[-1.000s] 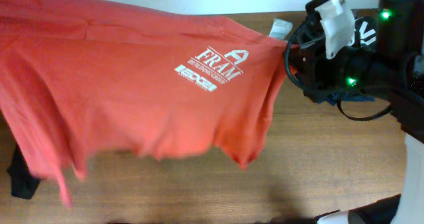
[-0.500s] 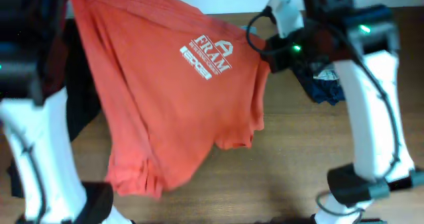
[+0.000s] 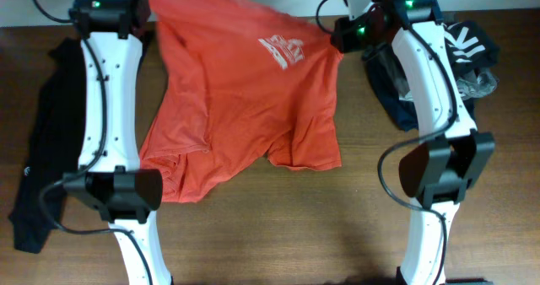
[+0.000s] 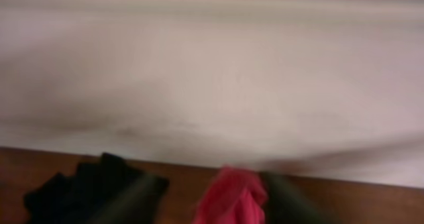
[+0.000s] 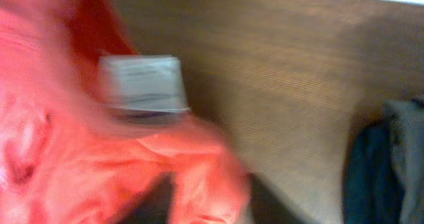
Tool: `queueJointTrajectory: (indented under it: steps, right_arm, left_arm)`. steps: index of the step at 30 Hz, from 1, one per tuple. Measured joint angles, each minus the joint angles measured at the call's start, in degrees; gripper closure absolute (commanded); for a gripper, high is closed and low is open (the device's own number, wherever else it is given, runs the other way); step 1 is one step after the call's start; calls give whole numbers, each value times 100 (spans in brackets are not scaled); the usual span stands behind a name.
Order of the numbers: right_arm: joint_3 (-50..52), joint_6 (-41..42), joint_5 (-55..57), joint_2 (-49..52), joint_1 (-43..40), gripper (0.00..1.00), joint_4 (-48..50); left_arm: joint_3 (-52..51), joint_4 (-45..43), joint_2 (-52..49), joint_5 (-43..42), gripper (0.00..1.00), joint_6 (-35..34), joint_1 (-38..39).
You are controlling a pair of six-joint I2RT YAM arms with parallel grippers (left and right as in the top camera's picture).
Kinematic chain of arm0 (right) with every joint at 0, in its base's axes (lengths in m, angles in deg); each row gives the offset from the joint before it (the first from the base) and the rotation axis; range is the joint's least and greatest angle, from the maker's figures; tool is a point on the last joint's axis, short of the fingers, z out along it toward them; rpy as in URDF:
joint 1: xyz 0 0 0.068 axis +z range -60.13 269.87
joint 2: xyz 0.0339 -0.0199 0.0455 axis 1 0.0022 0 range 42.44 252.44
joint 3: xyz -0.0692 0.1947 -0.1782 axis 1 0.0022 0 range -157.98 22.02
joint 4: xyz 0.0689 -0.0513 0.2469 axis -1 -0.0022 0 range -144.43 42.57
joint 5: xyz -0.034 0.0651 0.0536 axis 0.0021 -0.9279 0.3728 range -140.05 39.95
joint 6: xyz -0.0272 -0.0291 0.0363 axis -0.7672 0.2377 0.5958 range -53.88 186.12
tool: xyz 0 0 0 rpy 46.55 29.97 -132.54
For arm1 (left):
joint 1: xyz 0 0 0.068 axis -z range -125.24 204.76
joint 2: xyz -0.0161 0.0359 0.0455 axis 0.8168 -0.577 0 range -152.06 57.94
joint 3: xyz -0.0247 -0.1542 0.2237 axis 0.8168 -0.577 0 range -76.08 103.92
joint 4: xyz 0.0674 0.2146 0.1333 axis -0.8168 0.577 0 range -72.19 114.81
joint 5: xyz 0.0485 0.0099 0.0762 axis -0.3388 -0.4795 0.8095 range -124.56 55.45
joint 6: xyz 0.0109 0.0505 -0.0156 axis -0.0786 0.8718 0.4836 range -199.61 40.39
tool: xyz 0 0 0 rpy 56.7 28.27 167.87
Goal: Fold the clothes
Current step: 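Stretch the red shirt between both grippers and lay it flat, then release the shirt and move both grippers back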
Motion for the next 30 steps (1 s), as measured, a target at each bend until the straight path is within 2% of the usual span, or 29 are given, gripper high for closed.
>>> queueJointTrajectory:
  steps: [4,7,12,16,24,30]
  right_arm:
    - [17,52,-2,129,-214,1,50]
    - [-33,105,-96,109,-358,1,-291]
    - [-70,153,-435,13,-595,1,-1360]
    - [-70,186,-507,-258,-682,1,-1832]
    - [-94,267,-118,-1204,-680,1,-3279]
    - [70,413,131,-2024,-603,1,-3401]
  left_arm:
    - [-7,181,-68,2,1,-2,0]
    - [-4,588,4,-44,1,0,0]
    - [-9,1849,378,-275,1,0,0]
    - [-4,2771,962,-365,1,-46,0]
    - [46,4780,1950,-358,1,-796,0]
    - [-273,4996,1991,-431,1,-1049,28]
